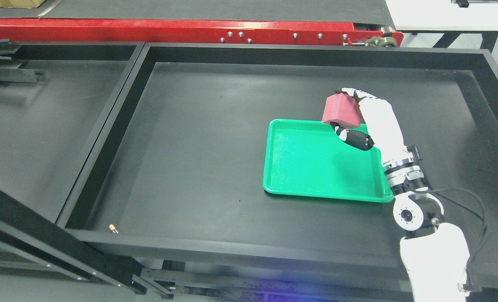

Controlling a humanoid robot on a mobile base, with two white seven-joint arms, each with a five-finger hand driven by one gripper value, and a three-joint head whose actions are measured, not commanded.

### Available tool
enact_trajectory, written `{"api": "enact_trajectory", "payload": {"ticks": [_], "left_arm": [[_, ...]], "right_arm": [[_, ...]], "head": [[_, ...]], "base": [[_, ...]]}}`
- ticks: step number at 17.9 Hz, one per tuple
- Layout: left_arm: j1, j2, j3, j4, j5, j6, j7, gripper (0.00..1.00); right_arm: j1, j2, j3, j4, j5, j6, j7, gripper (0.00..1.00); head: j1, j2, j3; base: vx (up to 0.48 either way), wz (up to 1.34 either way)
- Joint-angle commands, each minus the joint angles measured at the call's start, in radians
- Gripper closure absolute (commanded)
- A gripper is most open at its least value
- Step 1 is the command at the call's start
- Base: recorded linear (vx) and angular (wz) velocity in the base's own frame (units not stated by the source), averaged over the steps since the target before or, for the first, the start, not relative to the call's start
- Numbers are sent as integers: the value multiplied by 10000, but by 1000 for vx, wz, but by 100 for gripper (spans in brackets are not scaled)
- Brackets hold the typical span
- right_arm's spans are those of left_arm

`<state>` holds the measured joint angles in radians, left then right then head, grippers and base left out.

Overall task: Pick pink block from left shelf to tray
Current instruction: 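Lift the pink cube up out of the green tray, then turn and drive holding the cube toward the white table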

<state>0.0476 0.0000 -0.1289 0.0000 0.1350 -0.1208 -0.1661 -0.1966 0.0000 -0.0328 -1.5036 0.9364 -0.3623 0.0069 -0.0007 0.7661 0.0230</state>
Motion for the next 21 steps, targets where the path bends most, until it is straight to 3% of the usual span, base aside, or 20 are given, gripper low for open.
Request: {"api": "enact_trajectory", "payload": {"ticks": [1, 21], "left_arm": [[0, 175, 0, -175, 0, 27, 4, 0], [0, 175, 0, -175, 0, 12, 4, 0]], "right_arm": [[523, -175, -547, -870, -313, -59, -54, 95], [1276, -175, -900, -1316, -957, -136, -69, 95]], "head": [[0, 0, 0], [0, 0, 0]], "base": [[-118, 8], [-138, 163]]}}
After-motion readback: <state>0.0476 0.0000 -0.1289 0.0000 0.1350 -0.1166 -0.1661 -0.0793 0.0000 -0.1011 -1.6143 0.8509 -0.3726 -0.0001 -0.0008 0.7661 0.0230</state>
